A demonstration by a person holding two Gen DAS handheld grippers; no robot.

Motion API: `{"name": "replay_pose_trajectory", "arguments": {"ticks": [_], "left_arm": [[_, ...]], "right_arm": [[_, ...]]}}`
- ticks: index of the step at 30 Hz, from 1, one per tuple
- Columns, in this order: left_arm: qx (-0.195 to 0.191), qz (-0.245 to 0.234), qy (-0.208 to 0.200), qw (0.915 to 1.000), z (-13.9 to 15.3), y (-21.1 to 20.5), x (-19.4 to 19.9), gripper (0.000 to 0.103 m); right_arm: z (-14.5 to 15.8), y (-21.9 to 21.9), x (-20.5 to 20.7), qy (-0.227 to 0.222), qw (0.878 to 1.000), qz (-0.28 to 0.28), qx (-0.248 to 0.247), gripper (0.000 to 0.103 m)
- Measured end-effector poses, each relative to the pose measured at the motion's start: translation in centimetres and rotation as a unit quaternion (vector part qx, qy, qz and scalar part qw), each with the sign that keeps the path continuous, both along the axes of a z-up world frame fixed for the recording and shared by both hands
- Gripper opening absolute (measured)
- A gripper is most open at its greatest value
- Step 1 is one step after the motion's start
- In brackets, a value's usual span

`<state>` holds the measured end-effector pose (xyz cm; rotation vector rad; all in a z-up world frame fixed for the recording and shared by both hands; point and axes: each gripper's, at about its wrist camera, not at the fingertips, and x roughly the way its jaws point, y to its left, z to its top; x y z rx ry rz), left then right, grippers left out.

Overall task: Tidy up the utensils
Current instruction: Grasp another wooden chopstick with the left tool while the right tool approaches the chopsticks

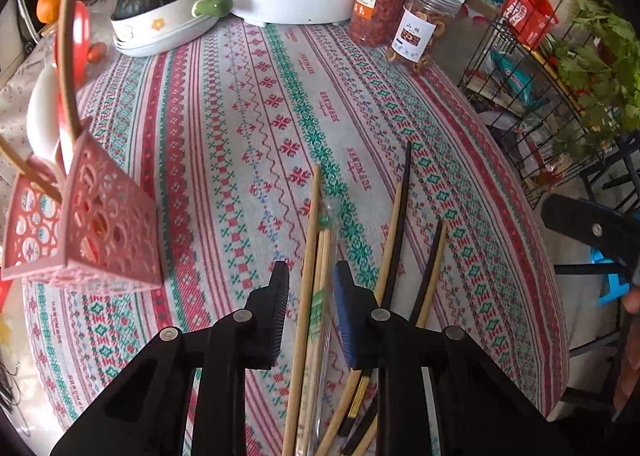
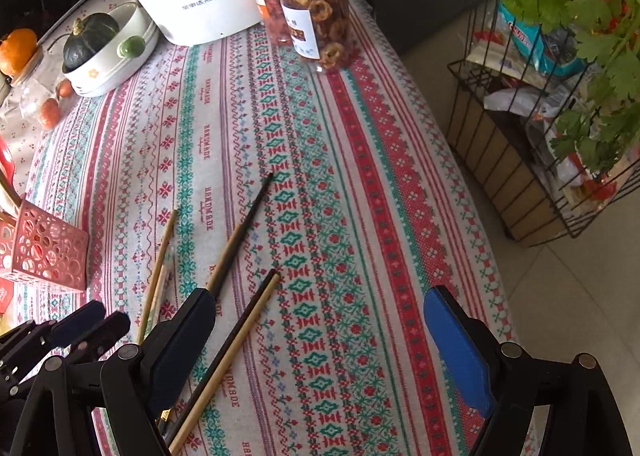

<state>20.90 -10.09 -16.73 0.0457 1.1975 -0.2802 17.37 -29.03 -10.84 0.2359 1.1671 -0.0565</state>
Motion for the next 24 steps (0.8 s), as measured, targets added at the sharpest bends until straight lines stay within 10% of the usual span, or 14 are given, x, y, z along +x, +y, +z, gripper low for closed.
{"name": "replay_pose_trajectory", "arguments": {"ticks": [24], "left_arm": [[0.063, 0.007, -0.018, 0.9978, -1.5, -1.9, 4.6, 0.005]], "right_arm": [[-1.7, -1.5, 1.0, 0.029, 0.999, -0.007, 0.013, 0.089]]}}
